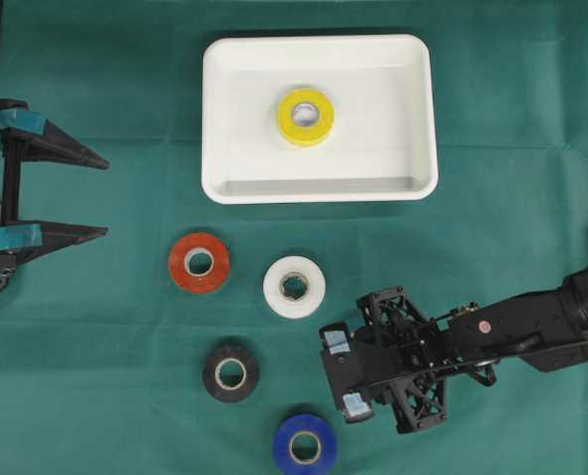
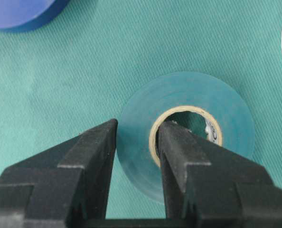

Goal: Pick up the tape from a random location and place it into the white case.
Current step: 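Close the right gripper on the teal roll's inner rim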

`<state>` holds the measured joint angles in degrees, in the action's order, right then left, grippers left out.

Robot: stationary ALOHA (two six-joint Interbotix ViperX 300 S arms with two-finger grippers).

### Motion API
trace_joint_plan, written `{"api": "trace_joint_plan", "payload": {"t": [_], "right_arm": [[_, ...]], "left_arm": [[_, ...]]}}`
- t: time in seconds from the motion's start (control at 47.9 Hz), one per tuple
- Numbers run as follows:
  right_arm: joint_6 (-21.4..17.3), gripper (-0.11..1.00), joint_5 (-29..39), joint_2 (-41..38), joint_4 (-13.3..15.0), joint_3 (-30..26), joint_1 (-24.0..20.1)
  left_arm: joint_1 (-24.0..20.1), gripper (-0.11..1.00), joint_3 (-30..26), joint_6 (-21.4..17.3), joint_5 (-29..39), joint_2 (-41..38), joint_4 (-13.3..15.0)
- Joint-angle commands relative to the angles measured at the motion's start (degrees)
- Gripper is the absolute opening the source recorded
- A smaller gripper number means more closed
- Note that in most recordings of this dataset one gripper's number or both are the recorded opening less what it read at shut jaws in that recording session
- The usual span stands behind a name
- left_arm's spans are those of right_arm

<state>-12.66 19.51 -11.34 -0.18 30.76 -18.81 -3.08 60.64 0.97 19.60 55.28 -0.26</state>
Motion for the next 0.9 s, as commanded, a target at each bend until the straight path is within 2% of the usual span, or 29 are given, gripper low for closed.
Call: {"api": "trace_joint_plan", "payload": {"t": [0.0, 0.355, 0.877], "right_arm": [[0.0, 0.29, 1.3, 3.3, 0.1, -1.5, -0.1], [0.0, 0.29, 7.9, 9.8, 0.9, -3.7, 0.0], [0.0, 0.29, 24.0, 15.9, 4.3, -11.3, 0.4]], "left_arm": [[0.1, 0.98, -0.7, 0.0, -0.3, -0.4, 0.1], [0.1, 0.98, -0.4, 0.0, -0.4, -0.5, 0.1], [0.1, 0.98, 0.1, 0.0, -0.6, -0.5, 0.1]]}}
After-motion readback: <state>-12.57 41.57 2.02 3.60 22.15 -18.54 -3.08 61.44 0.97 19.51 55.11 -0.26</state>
